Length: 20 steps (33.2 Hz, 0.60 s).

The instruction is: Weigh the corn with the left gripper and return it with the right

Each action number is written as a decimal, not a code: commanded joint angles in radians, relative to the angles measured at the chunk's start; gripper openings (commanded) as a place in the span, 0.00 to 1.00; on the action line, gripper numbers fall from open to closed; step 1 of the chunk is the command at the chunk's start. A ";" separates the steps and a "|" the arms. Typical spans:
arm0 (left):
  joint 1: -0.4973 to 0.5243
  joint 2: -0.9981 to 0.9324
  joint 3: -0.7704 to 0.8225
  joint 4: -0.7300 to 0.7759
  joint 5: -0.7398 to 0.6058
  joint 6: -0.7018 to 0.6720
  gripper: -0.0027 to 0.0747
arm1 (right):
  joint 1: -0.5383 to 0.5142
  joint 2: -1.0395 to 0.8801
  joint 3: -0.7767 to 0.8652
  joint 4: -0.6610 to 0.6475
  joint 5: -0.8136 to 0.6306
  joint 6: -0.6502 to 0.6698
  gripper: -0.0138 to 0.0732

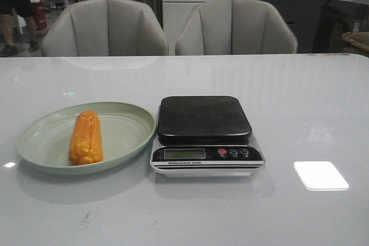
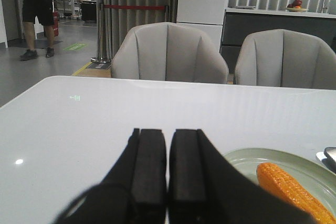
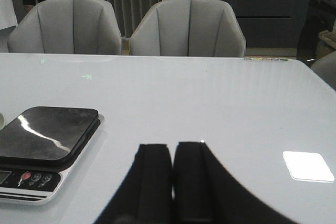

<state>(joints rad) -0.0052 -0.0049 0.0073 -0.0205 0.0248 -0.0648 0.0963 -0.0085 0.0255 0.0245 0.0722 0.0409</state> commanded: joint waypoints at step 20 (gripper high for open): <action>-0.006 -0.020 0.031 -0.003 -0.112 -0.003 0.19 | -0.007 -0.020 0.011 -0.011 -0.082 -0.006 0.35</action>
<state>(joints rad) -0.0052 -0.0049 0.0073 -0.0205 0.0000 -0.0648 0.0963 -0.0085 0.0255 0.0245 0.0722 0.0409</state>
